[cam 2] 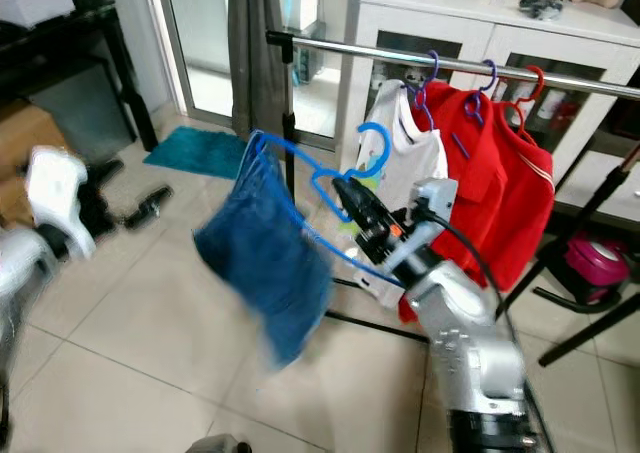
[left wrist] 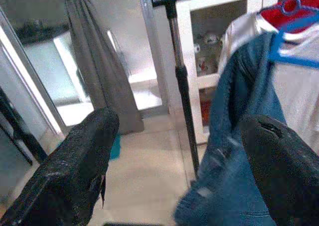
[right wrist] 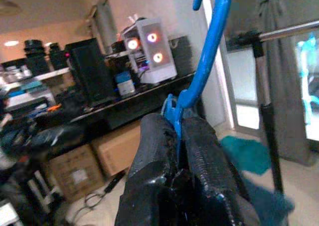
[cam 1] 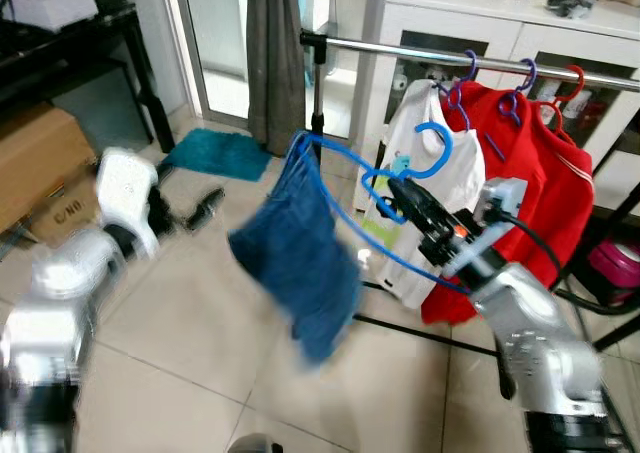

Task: Hang hanger

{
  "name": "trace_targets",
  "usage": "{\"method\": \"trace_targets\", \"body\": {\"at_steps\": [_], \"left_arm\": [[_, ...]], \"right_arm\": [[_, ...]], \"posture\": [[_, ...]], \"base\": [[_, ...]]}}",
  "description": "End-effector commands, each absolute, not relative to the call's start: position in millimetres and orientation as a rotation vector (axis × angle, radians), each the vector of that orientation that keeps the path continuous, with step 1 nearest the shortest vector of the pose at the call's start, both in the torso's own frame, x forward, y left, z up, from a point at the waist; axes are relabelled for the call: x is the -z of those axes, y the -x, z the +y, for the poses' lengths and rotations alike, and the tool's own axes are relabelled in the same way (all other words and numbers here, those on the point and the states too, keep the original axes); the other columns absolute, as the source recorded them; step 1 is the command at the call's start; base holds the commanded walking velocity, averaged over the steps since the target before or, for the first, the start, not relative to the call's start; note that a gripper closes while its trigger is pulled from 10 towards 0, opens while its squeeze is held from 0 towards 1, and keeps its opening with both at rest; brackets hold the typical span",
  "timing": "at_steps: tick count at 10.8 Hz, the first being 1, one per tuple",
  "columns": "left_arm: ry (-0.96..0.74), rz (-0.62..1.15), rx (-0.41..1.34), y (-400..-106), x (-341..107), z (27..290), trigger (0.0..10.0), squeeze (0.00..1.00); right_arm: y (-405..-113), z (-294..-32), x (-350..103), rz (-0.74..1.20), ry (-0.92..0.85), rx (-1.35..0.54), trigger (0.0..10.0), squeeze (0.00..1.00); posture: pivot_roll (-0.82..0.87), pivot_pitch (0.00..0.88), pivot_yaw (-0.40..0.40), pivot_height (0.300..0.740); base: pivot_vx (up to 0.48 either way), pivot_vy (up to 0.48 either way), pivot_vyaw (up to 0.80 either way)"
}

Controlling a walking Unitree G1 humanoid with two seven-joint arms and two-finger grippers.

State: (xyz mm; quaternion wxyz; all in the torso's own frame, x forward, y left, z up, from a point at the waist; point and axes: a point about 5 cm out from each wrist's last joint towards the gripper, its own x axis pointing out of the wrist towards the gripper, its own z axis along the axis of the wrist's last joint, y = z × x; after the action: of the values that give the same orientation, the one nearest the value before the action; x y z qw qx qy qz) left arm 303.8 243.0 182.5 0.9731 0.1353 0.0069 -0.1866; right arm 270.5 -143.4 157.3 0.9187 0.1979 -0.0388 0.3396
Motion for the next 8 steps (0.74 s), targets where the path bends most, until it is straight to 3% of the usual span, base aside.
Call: {"method": "trace_targets", "body": {"at_steps": [1, 3, 4, 5, 6, 8], "left_arm": [[-0.276, 0.007, 0.397, -309, -185, 242, 10.0, 0.0], [-0.245, -0.014, 0.476, -325, -194, 236, 10.0, 0.0], [-0.251, -0.025, 0.543, -328, -195, 226, 9.3, 0.0], [-0.236, -0.029, 0.646, -325, -193, 210, 4.9, 0.0], [-0.227, -0.031, 0.681, -323, -190, 205, 4.3, 0.0], [-0.216, -0.022, 0.73, -320, -182, 201, 4.6, 0.0]], "right_arm": [[-267, -143, -170, -0.138, -0.417, -0.747, 10.0, 0.0], [-266, -144, -173, -0.141, -0.427, -0.788, 10.0, 0.0], [-267, -144, -175, -0.144, -0.425, -0.791, 10.0, 0.0], [-269, -143, -179, -0.156, -0.423, -0.785, 10.0, 0.0], [-269, -142, -181, -0.164, -0.423, -0.783, 10.0, 0.0], [-268, -139, -187, -0.182, -0.426, -0.794, 10.0, 0.0]], "posture": [[0.01, 0.0, -0.014, 0.74], [0.0, 0.0, -0.019, 0.74], [0.0, 0.0, -0.02, 0.74], [-0.01, 0.0, -0.016, 0.74], [-0.01, 0.0, -0.016, 0.74], [-0.01, 0.0, -0.016, 0.74]], "base": [[0.0, 0.0, 0.0], [0.0, 0.0, 0.0], [0.0, 0.0, 0.0], [0.0, 0.0, 0.0], [0.0, 0.0, 0.0], [0.0, 0.0, 0.0]]}}
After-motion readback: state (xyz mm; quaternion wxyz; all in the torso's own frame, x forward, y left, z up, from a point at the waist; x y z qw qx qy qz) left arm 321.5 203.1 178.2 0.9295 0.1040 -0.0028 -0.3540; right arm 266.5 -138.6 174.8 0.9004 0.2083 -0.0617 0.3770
